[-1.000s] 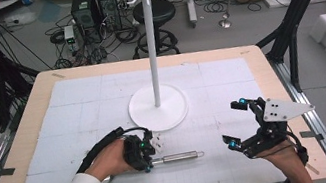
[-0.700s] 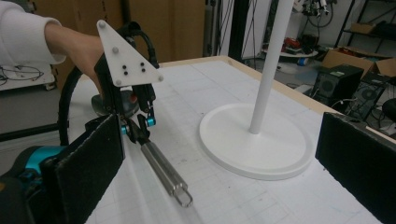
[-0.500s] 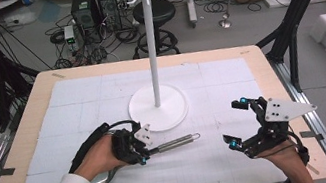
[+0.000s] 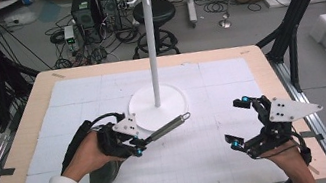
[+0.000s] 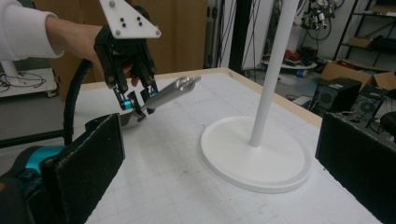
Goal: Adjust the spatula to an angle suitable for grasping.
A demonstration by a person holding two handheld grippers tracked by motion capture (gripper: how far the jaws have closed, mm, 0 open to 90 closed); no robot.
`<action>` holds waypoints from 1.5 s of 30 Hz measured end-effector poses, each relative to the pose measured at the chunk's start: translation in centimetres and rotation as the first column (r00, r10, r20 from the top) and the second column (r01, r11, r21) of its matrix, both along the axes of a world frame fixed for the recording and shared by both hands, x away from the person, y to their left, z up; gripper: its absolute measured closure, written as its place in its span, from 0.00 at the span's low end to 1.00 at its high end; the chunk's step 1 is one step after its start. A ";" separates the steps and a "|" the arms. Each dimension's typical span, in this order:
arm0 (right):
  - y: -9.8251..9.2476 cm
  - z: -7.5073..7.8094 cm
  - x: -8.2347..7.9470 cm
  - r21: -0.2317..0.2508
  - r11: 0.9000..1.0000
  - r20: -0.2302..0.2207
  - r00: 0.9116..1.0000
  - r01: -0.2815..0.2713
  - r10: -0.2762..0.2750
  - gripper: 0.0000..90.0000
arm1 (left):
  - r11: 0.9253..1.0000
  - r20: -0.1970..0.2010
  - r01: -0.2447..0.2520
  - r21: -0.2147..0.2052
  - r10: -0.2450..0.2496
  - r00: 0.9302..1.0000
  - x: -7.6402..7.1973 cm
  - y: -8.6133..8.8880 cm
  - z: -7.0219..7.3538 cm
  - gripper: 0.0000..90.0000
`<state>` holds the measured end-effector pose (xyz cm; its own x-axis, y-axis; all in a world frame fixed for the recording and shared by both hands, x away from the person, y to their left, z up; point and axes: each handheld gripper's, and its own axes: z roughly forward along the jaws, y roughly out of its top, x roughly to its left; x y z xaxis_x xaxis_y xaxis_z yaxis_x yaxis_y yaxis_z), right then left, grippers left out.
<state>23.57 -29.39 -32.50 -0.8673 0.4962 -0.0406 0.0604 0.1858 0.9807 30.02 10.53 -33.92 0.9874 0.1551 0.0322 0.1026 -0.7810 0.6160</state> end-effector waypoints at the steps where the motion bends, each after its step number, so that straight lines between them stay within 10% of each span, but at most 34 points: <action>1: 0.0 0.0 0.0 0.000 1.000 0.001 1.000 0.000 0.000 0.00 | 1.000 -0.002 -0.004 -0.014 0.004 1.000 0.0 0.2 0.2 0.83; 16: 0.4 -0.1 0.2 -0.004 1.000 -0.004 1.000 -0.006 0.006 0.00 | 0.978 0.024 -0.045 -0.206 0.051 0.998 -0.3 2.5 3.2 0.83; 24: 0.3 -0.2 0.3 -0.002 1.000 -0.003 1.000 -0.003 0.003 0.00 | 0.954 0.039 -0.062 -0.294 0.076 0.996 -0.2 3.1 4.4 0.83; 30: 0.3 -0.3 0.3 -0.003 1.000 -0.010 1.000 -0.001 0.001 0.00 | 0.920 0.053 -0.092 -0.382 0.121 0.991 0.1 4.2 5.7 0.83; 45: 0.6 -0.6 0.6 -0.013 1.000 -0.016 1.000 -0.004 0.004 0.00 | 0.901 0.062 -0.104 -0.421 0.143 0.988 0.2 5.3 6.6 0.83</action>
